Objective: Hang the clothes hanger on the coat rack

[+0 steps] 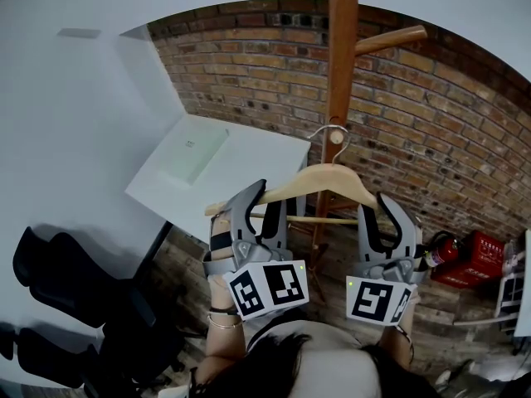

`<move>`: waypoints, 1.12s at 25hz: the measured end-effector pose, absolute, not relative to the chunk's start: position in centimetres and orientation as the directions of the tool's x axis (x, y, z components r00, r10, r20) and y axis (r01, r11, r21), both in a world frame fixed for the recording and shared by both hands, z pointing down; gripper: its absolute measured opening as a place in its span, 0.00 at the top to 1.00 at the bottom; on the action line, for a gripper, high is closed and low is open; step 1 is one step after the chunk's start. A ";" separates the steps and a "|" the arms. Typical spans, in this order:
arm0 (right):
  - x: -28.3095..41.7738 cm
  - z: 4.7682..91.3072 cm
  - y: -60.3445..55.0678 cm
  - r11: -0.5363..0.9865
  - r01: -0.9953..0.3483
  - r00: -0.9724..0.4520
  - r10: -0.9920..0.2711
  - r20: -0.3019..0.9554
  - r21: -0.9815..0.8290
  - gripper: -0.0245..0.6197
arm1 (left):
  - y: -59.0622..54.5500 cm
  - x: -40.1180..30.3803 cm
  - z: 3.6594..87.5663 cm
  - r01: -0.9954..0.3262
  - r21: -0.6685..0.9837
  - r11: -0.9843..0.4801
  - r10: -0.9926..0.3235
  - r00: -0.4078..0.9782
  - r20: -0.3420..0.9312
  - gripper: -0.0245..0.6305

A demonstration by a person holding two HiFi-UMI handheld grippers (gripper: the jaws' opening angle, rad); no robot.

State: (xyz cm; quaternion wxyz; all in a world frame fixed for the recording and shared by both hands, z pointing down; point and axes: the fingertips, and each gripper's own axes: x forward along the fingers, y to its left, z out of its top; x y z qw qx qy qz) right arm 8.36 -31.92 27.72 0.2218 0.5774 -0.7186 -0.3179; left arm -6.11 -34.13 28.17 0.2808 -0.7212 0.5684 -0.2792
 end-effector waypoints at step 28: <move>8.7 30.5 -36.0 0.125 -0.699 -0.167 -0.986 0.009 0.704 0.77 | -38.6 -5.7 31.5 -0.655 -0.700 -0.285 -0.956 0.251 0.154 0.76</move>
